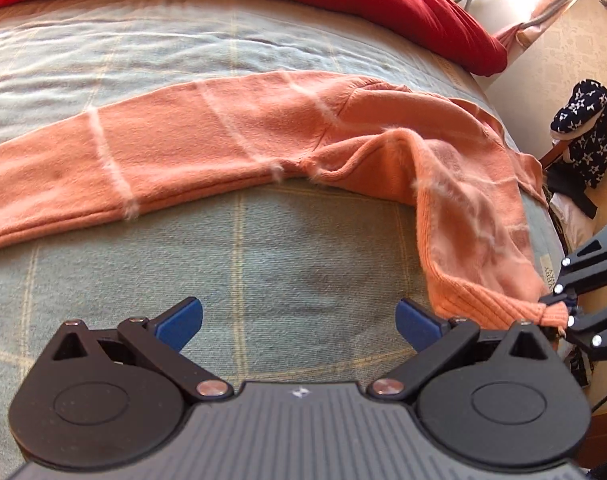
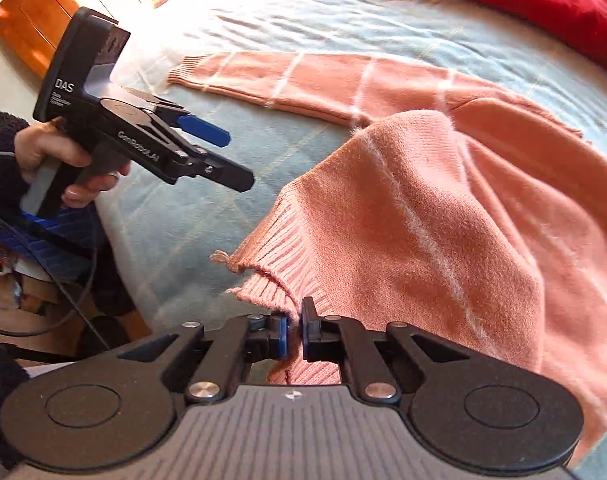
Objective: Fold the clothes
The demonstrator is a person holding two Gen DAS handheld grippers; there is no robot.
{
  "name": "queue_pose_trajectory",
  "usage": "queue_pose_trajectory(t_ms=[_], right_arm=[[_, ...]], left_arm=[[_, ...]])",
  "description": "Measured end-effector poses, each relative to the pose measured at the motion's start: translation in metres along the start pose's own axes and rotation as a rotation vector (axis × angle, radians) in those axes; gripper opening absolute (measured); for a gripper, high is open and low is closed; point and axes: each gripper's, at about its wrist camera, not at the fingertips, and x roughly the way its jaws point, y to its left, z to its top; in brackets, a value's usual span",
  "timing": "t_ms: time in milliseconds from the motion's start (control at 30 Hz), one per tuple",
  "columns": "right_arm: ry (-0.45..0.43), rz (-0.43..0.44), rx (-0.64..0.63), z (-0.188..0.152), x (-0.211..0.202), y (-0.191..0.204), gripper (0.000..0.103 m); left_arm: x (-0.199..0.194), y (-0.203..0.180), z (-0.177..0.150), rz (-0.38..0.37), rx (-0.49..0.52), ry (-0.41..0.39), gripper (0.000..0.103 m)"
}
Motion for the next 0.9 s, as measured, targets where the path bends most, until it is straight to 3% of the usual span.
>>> queue_pose_trajectory(t_ms=[300, 533, 600, 733, 900], right_arm=[[0.146, 0.187, 0.024, -0.004, 0.049, 0.042, 0.010], [0.255, 0.211, 0.062, -0.021, 0.084, 0.041, 0.013], [0.240, 0.220, 0.086, -0.020, 0.083, 0.038, 0.016], [0.118, 0.241, 0.110, -0.017, 0.054, 0.028, 0.021], [-0.028, 0.185, 0.204, -0.021, 0.013, -0.005, 0.023]], left_arm=[[-0.013, 0.020, -0.015, -0.019, -0.025, 0.004, 0.102], [-0.002, 0.012, -0.017, -0.067, -0.017, 0.027, 0.102], [0.005, 0.005, -0.010, -0.080, -0.001, 0.019, 0.102], [0.023, -0.012, 0.009, -0.115, 0.019, -0.013, 0.101], [0.056, -0.037, 0.038, -0.195, 0.013, -0.039, 0.097]])
